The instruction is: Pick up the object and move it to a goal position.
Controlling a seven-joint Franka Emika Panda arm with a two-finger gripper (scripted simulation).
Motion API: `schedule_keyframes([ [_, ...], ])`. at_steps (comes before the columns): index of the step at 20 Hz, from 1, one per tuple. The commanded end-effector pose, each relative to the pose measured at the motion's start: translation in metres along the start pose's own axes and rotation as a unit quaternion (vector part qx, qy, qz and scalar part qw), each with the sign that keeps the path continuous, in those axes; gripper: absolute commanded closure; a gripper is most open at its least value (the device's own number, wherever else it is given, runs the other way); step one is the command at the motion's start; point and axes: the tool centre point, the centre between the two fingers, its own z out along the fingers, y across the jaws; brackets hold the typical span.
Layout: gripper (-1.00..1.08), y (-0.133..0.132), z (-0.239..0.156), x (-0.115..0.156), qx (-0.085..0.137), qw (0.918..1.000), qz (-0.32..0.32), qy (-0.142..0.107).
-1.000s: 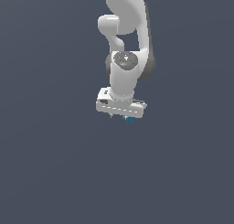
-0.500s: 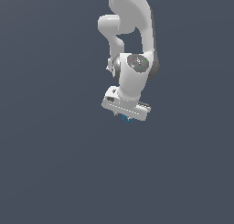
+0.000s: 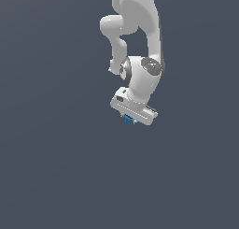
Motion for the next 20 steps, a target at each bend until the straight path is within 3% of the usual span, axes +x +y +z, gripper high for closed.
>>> schedule_keyframes([
  [1, -0.2, -0.003, 0.002, -0.004, -0.006, 0.9998, 0.019, 0.006],
  [10, -0.2, -0.014, 0.007, -0.02, -0.022, 0.9957, 0.085, 0.029],
  [20, -0.2, -0.025, 0.012, -0.038, -0.031, 0.9855, 0.156, 0.058],
])
